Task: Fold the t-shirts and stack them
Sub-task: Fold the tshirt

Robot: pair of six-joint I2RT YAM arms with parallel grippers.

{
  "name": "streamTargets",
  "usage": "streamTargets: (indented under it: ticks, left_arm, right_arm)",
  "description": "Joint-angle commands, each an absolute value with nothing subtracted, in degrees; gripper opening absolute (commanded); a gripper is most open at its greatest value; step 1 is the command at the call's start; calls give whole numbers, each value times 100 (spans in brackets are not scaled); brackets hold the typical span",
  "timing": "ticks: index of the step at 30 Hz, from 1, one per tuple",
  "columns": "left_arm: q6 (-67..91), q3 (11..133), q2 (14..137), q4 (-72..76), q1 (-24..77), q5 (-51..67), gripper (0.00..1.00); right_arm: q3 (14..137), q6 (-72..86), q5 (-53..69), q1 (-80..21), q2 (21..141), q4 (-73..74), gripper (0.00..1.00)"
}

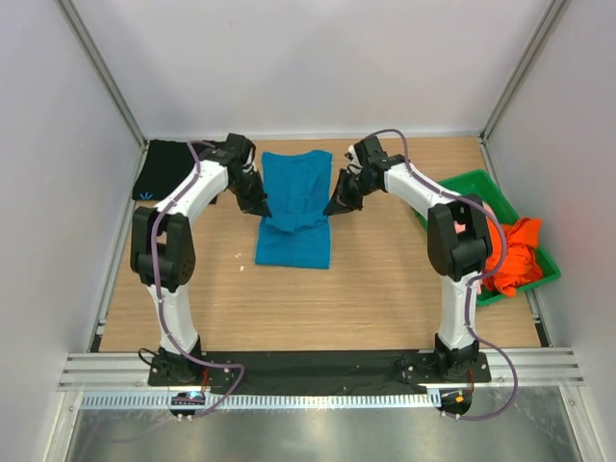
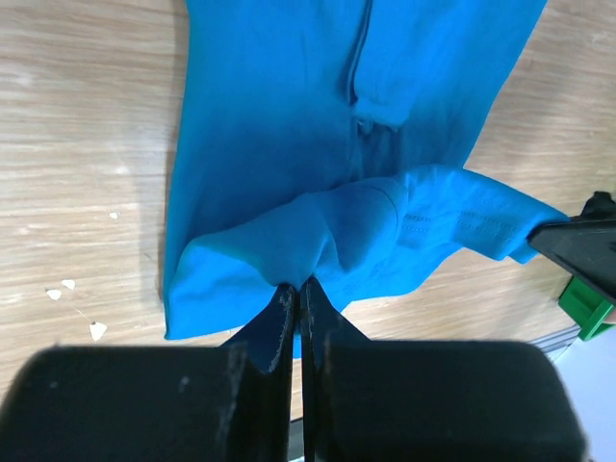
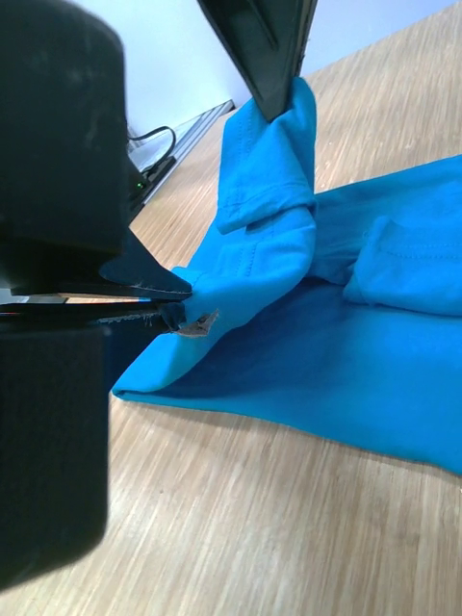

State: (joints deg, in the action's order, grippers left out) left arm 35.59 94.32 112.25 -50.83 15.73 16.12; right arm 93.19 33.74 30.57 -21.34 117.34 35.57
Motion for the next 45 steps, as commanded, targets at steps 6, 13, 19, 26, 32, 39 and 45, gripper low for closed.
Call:
streamTargets:
  ticks: [6, 13, 19, 26, 32, 39, 45]
  left_arm:
    - [3542, 9606, 11381, -4878, 1354, 1810, 0]
    - [3472, 9878, 11812, -4790, 1204, 2100, 4]
    - [3445, 10309, 12216, -4790, 1187, 2189, 9]
    - [3419, 11045, 12436, -5069, 1116, 1514, 38]
    - [3252, 11339, 11876, -5343, 914, 1064, 53]
    - [2883, 9592, 10356, -5134, 905, 1265, 54]
    - [2883, 7895, 9089, -4904, 905, 1722, 51]
  right_arm:
    - [9633, 3199, 3419, -2083, 11988, 3639, 1]
    - [9712, 3331, 3393, -2022, 12146, 3507, 1]
    - [9922, 3375, 3480, -1934, 12453, 3445, 2]
    - [10704, 3551, 3463, -1750, 13095, 3515, 16]
    - [12549, 2963, 2526, -1687, 13570, 5215, 39]
    - [11483, 2566, 1539, -2257, 12263, 5582, 45]
    - [10530, 3207, -250, -3558, 11680, 5247, 49]
